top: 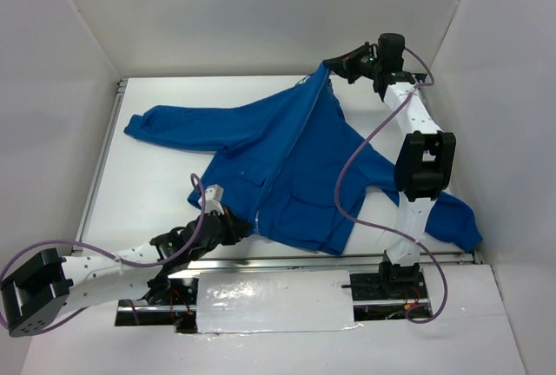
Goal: Zip up the jacket
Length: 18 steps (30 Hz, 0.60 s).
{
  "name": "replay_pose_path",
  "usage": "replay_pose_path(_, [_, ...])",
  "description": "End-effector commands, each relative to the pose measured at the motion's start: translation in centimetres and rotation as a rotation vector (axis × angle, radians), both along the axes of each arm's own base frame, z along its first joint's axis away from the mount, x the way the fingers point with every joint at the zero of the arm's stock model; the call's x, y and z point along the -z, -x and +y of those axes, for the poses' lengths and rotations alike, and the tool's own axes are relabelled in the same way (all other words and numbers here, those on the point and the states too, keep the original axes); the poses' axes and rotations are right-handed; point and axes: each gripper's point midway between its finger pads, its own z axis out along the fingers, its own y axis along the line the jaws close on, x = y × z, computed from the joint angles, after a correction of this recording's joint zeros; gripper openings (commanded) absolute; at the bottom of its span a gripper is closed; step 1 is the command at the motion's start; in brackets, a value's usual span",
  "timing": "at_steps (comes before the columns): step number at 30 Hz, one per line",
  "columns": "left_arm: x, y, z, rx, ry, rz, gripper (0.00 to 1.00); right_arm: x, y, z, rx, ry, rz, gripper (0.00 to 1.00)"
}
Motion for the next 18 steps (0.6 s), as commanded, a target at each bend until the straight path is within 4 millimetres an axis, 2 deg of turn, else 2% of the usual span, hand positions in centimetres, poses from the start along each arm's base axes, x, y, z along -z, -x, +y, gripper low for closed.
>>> replay_pose_path(1, [3.1, 1.9, 1.6, 0.053, -0.162, 0.083, 0.0, -4.2, -2.5, -2.8, 0.099, 0.038, -0.203, 0.0])
replay_pose_path(5, [2.6, 1.4, 2.7, -0.014, -0.189, 0.089, 0.0, -2.9, -4.2, -2.4, 0.068, 0.039, -0.199, 0.0])
replay_pose_path(6, [2.9, 1.6, 3.3, -0.03, -0.215, 0.104, 0.0, -3.9, -4.8, -2.3, 0.058, 0.036, -0.226, 0.02])
replay_pose_path(7, [2.6, 1.3, 3.7, -0.058, -0.209, 0.099, 0.0, -1.7, -5.6, -2.0, 0.04, 0.024, -0.187, 0.06])
replay_pose_path(9, [2.5, 1.2, 4.2, -0.088, -0.213, 0.104, 0.0, -1.1, -6.3, -1.7, 0.025, 0.009, -0.193, 0.06])
replay_pose_path(10, [2.6, 1.4, 4.6, -0.11, -0.214, 0.121, 0.0, 0.2, -6.8, -1.3, 0.016, 0.003, -0.179, 0.06])
replay_pose_path(12, [2.6, 1.3, 5.2, -0.139, -0.216, 0.123, 0.0, 0.3, -7.3, -1.0, 0.015, 0.007, -0.2, 0.06])
replay_pose_path(13, [2.8, 1.5, 5.6, -0.153, -0.226, 0.137, 0.03, 1.1, -7.6, -1.1, 0.018, 0.013, -0.184, 0.07])
replay_pose_path(15, [2.5, 1.3, 6.1, -0.191, -0.226, 0.138, 0.1, 0.8, -7.7, -1.1, 0.019, 0.016, -0.196, 0.16])
replay_pose_path(16, [2.8, 1.5, 6.7, -0.204, -0.248, 0.15, 0.15, 0.5, -7.7, -1.1, 0.019, 0.02, -0.205, 0.25])
replay_pose_path(17, [2.6, 1.4, 6.9, -0.214, -0.249, 0.148, 0.19, -0.2, -7.6, -1.1, 0.025, 0.028, -0.214, 0.4])
replay_pose_path(18, [1.9, 1.1, 6.8, -0.221, -0.239, 0.135, 0.22, -0.8, -7.5, -1.3, 0.031, 0.039, -0.221, 0.43])
